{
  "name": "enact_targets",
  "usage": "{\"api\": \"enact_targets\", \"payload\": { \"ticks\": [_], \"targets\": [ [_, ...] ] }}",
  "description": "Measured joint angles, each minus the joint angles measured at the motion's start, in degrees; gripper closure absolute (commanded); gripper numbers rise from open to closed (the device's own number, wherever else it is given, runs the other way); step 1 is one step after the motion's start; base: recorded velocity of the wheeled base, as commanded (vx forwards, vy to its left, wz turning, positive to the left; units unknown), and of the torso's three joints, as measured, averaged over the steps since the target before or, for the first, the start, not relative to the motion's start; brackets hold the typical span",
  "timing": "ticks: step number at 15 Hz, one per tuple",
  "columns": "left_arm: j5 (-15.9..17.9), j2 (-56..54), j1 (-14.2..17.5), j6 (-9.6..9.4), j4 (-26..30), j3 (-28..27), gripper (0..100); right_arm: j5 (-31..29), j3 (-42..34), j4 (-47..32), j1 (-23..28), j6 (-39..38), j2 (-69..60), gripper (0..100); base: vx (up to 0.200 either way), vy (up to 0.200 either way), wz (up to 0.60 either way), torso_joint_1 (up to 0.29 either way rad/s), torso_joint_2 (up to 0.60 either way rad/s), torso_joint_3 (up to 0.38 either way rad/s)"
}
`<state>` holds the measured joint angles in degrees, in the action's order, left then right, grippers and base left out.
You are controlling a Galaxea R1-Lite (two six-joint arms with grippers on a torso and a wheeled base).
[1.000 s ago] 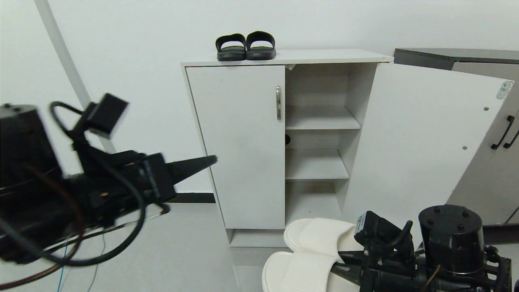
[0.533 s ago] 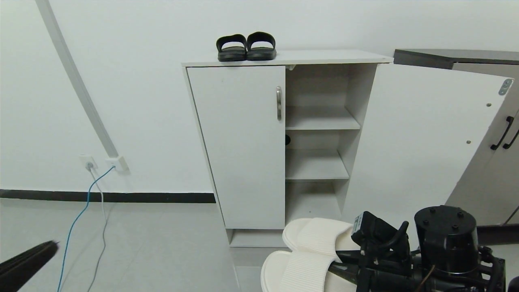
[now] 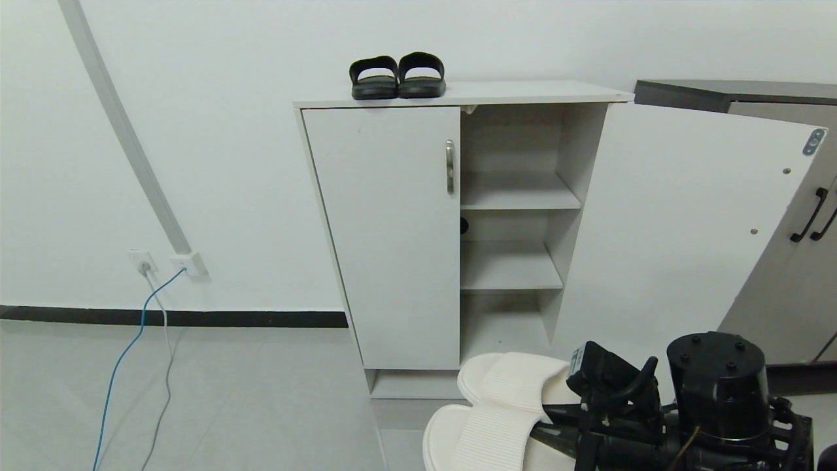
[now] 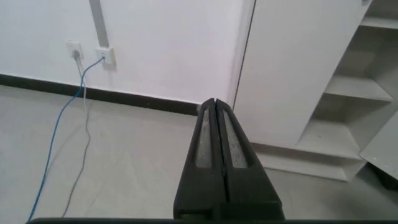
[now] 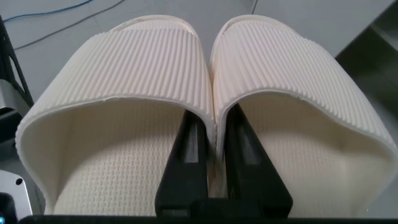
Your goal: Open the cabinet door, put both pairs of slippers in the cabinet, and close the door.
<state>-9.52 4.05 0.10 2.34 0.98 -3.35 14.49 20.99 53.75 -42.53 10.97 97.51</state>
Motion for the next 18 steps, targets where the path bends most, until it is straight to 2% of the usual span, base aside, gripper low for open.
{"api": "enact_targets", "payload": {
  "ticks": [2, 3, 5, 8, 9, 10, 15, 18],
  "targets": [
    [2.7, -2.4, 0.1, -0.49, -0.6, 2.0, 100, 0.0, 0.0, 0.1, 0.0, 0.0, 0.3, 100, 0.000, 0.000, 0.00, 0.000, 0.00, 0.000],
    [5.9, -3.0, 0.1, -1.33, -0.6, 2.4, 100, 0.0, 0.0, 0.1, 0.0, 0.0, 0.5, 100, 0.000, 0.000, 0.00, 0.000, 0.00, 0.000],
    [10.2, -3.7, 0.1, -2.66, -0.7, 3.0, 100, 0.0, 0.0, 0.8, 0.0, 0.1, 0.5, 100, 0.000, 0.000, 0.00, 0.000, 0.00, 0.000],
    [11.1, -4.1, 0.0, -2.83, -0.8, 3.1, 100, -0.6, 0.5, 1.6, 0.0, -0.2, 0.9, 100, 0.000, 0.000, 0.00, 0.000, 0.00, 0.000],
    [11.2, -4.2, 0.0, -2.85, -0.8, 3.2, 100, -2.5, 1.6, 1.7, 0.0, -1.1, 1.4, 100, 0.000, 0.000, 0.00, 0.000, 0.00, 0.000],
    [11.2, -4.2, 0.0, -2.91, -0.8, 3.2, 100, -5.6, 2.5, 1.8, -0.1, -3.1, 2.0, 100, 0.000, 0.000, 0.00, 0.000, 0.00, 0.000],
    [11.1, -4.2, 0.1, -2.78, -0.8, 3.2, 100, -29.6, 10.1, 4.5, -4.3, -17.1, 9.7, 100, 0.000, 0.000, 0.00, 0.000, 0.00, 0.000],
    [11.1, -4.2, 0.1, -2.80, -0.8, 3.2, 100, -39.3, 16.0, 4.7, -5.6, -22.1, 15.6, 100, 0.000, 0.000, 0.00, 0.000, 0.00, 0.000]
  ]
}}
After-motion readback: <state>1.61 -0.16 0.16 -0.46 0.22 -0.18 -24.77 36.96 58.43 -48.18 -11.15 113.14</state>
